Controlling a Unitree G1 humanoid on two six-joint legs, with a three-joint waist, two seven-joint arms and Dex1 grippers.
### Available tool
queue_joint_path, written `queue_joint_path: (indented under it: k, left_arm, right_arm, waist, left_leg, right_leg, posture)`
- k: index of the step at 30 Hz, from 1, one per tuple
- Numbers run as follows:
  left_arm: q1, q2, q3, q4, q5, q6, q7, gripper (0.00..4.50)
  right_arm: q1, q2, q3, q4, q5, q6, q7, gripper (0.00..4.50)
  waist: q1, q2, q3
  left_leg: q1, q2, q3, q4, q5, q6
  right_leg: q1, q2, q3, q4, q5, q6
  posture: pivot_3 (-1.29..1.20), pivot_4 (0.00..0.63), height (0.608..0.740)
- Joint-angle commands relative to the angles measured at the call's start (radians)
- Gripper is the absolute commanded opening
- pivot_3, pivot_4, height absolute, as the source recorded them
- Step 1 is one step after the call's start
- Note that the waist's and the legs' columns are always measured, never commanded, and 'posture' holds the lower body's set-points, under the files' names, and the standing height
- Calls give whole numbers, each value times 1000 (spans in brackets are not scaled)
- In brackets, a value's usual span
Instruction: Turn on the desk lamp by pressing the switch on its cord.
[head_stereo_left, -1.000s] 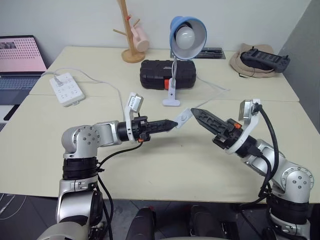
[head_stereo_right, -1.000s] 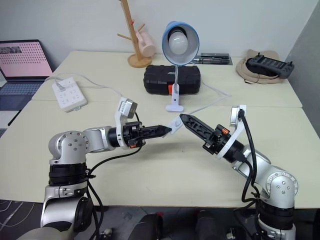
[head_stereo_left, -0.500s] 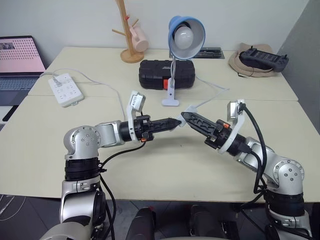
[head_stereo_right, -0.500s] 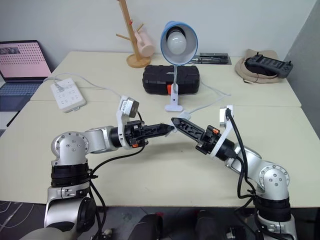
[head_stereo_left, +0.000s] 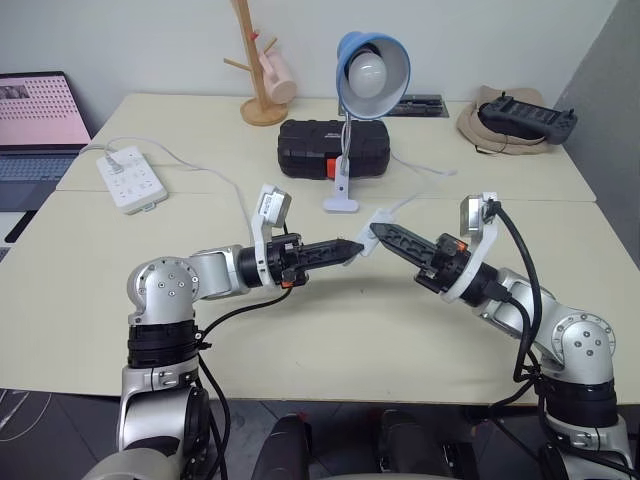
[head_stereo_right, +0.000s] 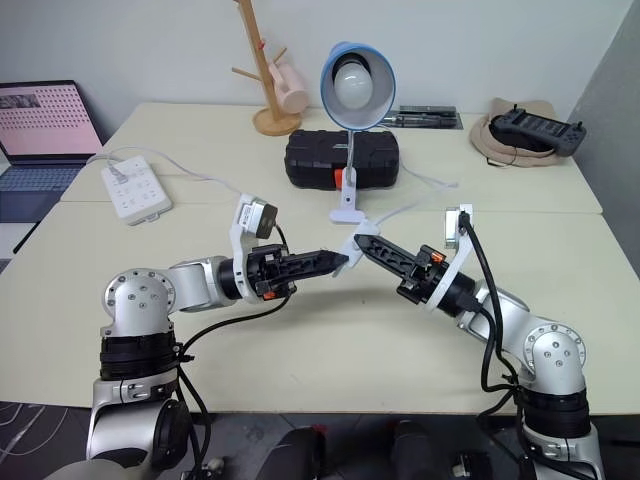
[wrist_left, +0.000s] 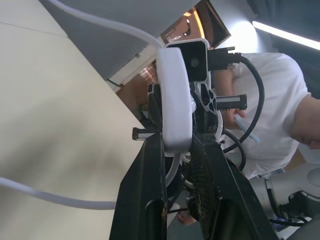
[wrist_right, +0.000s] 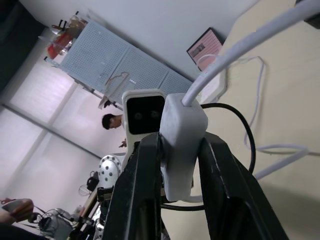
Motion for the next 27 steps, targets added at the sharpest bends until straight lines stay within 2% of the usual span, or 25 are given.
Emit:
queue_joint_path:
  k: [1, 5, 6, 12, 27]
  left_arm:
    - [-12, 10, 3, -14, -9, -18, 15, 381]
    - [-8, 13, 0, -20, -10, -23, 16, 381]
    - [-8, 15, 0, -20, -10, -25, 15, 381]
    - [-12, 21, -1, -14, -15, -33, 17, 381]
    - [-16, 29, -22, -14, -16, -43, 12, 381]
  right_arm:
    - [-6, -20, 19, -45, 3, 8, 17, 602]
    - [-7, -28, 28, -50, -5, 1, 23, 573]
    - [-7, -30, 29, -49, -3, 0, 25, 914]
    - [-7, -40, 33, -46, -4, -8, 16, 2234]
    - [-6, -24, 28, -39, 22, -37, -3, 2234]
  waist:
    - [0, 0, 0]
    - [0, 0, 0]
    - [0, 0, 0]
    - [0, 0, 0]
    - [0, 0, 0]
  left_leg:
    - [0, 0, 0, 0, 0, 0]
    - [0, 0, 0, 0, 0, 0]
    - [0, 0, 0, 0, 0, 0]
    - [0, 0, 0, 0, 0, 0]
    - [-1, 0, 0, -1, 0, 0]
  right_leg:
    - [0, 0, 0, 0, 0, 0]
    - [0, 0, 0, 0, 0, 0]
    - [0, 0, 0, 0, 0, 0]
    - [0, 0, 0, 0, 0, 0]
    - [-1, 0, 0, -1, 0, 0]
  posture:
    - [0, 150, 740]
    - [0, 150, 740]
    - [0, 150, 740]
    - [0, 150, 740]
    - [0, 150, 740]
